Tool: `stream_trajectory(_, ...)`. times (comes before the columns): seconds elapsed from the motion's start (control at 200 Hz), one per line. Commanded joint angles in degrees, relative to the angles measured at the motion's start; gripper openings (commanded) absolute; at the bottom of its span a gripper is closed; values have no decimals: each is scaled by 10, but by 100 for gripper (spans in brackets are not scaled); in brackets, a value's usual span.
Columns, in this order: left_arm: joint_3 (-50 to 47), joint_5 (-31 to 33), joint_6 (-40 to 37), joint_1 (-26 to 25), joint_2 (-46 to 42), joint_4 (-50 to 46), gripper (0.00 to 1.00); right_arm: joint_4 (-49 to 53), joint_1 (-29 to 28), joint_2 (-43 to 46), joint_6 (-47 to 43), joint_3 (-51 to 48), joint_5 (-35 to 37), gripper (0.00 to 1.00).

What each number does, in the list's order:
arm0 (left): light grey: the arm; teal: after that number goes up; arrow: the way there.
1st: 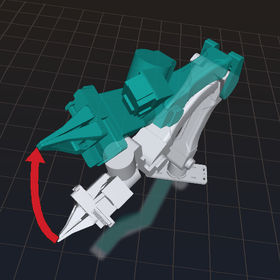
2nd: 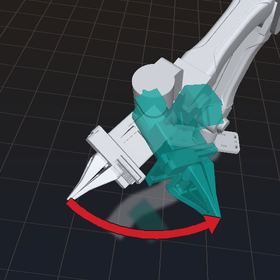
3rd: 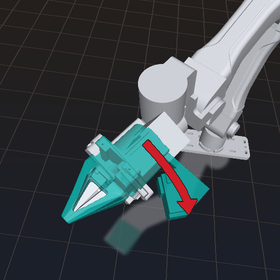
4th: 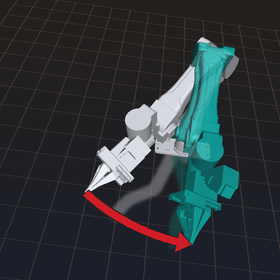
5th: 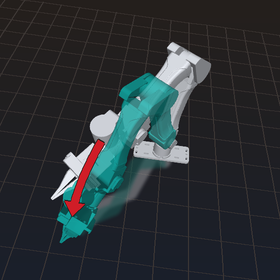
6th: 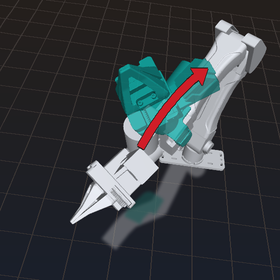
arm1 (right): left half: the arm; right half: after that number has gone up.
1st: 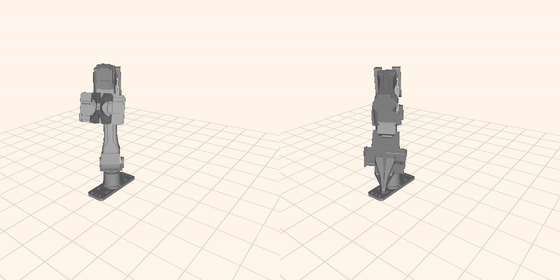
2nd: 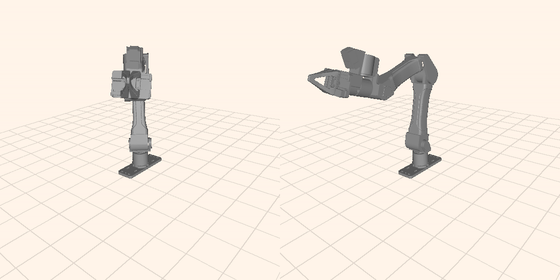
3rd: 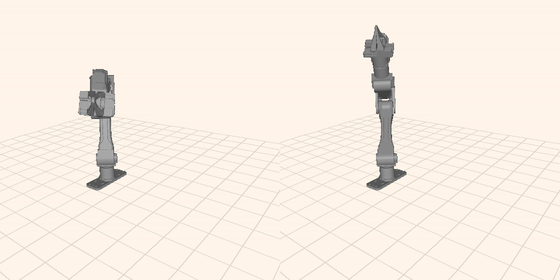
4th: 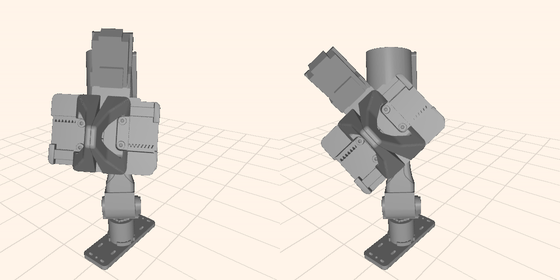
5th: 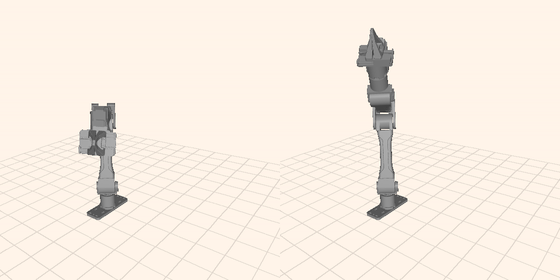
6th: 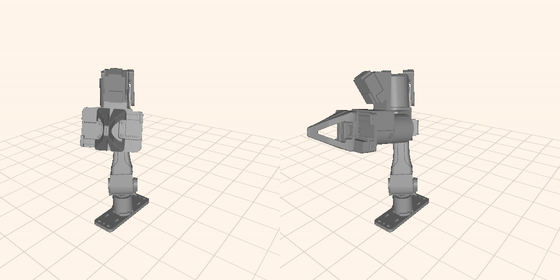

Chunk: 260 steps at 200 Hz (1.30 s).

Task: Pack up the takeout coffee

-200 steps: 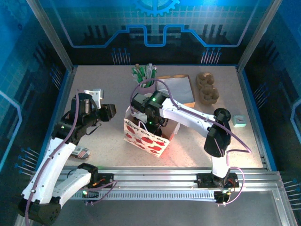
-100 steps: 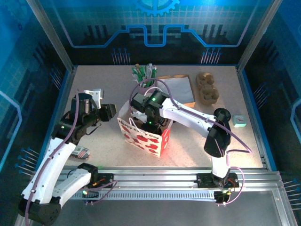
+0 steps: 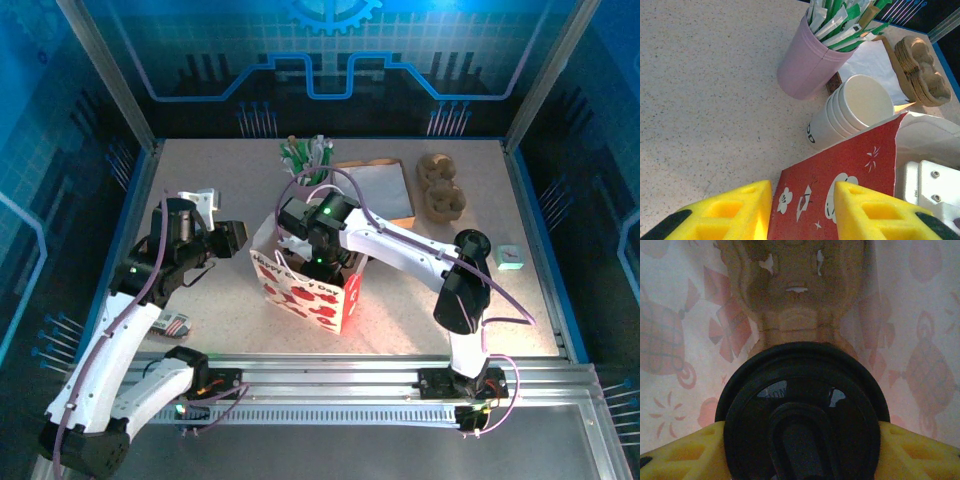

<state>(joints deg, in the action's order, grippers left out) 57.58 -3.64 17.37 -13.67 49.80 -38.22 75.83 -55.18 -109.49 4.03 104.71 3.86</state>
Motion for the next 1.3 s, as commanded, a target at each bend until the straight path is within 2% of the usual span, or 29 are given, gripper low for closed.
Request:
stream_trajectory(0.0, -7, 8, -16, 3, -8, 7, 38, 20, -7, 17, 3, 15, 5, 62)
stream_trajectory(1.296, -6, 4, -17, 3, -7, 7, 41, 29, -12, 26, -1, 30, 19, 81)
